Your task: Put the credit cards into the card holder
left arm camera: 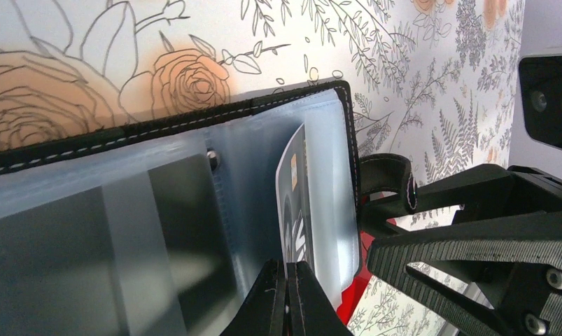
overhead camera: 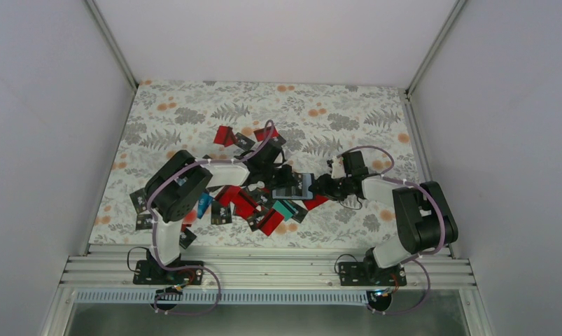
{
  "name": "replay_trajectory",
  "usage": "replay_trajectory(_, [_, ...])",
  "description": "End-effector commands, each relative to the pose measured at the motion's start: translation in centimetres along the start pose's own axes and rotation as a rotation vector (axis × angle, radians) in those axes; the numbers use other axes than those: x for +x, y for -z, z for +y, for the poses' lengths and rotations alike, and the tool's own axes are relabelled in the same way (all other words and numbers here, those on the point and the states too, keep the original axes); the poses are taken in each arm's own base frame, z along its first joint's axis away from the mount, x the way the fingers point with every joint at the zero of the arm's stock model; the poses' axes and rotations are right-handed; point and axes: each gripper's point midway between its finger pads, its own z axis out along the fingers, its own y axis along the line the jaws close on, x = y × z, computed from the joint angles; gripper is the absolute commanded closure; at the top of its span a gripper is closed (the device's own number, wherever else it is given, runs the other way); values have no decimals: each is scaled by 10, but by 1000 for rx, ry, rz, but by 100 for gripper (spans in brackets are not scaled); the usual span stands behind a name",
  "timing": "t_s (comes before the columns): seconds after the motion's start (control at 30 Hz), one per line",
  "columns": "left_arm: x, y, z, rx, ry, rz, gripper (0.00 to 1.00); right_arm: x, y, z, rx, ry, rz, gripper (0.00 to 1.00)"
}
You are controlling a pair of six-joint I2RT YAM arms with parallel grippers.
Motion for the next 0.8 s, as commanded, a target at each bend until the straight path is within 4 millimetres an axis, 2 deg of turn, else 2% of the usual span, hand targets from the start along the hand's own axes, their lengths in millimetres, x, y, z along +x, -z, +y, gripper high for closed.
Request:
replay_trajectory(0.0, [14,-14,21,-72,16,63,98,6,-4,1,-20,-4,43,66])
replay_trajectory(0.77, [26,-35,27,-103,-3,176,97,-2,-5,8,-36,18,46,66])
